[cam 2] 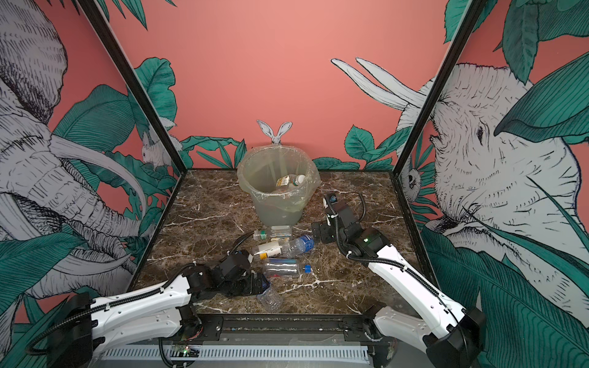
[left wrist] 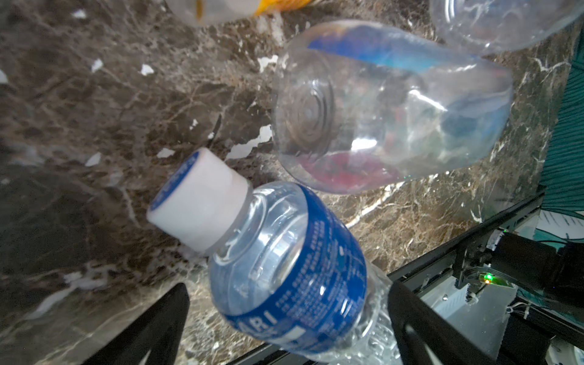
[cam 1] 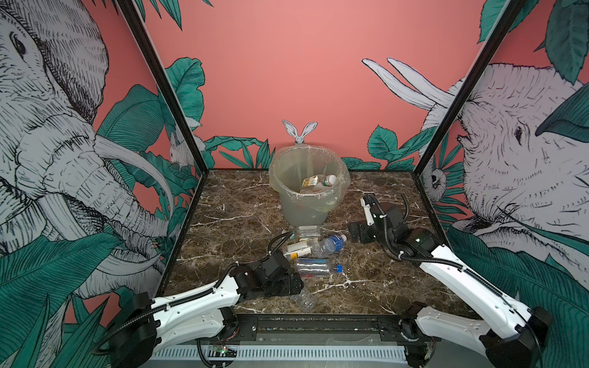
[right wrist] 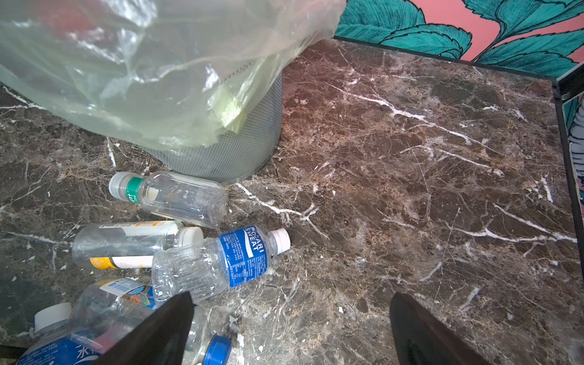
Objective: Throw the plastic bottles in the bin
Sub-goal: Move the plastic bottle to the center of the table.
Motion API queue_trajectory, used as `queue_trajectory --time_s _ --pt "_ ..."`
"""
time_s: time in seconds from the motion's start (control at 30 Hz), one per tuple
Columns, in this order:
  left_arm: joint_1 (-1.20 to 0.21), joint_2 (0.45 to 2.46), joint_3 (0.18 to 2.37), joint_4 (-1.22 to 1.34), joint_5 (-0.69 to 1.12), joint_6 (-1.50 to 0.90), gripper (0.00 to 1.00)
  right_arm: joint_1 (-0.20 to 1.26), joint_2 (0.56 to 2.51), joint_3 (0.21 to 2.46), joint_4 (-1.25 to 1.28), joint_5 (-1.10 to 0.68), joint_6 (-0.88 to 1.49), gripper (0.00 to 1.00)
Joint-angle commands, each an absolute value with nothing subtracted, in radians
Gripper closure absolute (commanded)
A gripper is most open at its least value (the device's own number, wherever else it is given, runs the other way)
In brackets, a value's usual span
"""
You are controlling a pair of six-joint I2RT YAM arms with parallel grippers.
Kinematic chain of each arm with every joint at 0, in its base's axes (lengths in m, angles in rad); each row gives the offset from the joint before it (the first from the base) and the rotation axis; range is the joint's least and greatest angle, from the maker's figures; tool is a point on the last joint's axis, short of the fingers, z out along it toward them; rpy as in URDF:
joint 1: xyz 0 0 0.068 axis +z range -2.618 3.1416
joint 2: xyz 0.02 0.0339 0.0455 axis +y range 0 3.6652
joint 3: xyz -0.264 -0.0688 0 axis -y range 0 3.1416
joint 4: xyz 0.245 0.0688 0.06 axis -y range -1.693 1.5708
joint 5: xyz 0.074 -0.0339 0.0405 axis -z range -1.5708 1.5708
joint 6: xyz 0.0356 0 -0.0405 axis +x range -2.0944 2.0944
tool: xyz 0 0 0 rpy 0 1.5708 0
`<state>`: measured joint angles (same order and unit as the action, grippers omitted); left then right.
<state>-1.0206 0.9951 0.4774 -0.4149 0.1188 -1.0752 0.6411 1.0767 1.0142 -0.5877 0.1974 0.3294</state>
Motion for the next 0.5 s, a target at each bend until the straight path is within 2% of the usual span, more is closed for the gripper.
queue_trajectory --time_s 0.0,0.23,0.4,0.47 --pt "-1.026 1.005 0.507 -0.416 0.132 -1.124 0.01 0.641 1.048 1.002 -0.571 0.196 0.337 0.01" --pt "-1.026 1.062 0.505 -0.359 0.144 -1.163 0.01 0.641 1.034 0.991 -0.576 0.199 0.338 0.01" --pt "-1.025 1.075 0.500 -0.380 0.131 -1.187 0.03 0.641 1.031 0.989 -0.583 0.202 0.333 0.01" --pt "-1.025 1.062 0.486 -0.370 0.118 -1.195 0.07 0.641 1.031 0.989 -0.584 0.203 0.331 0.01"
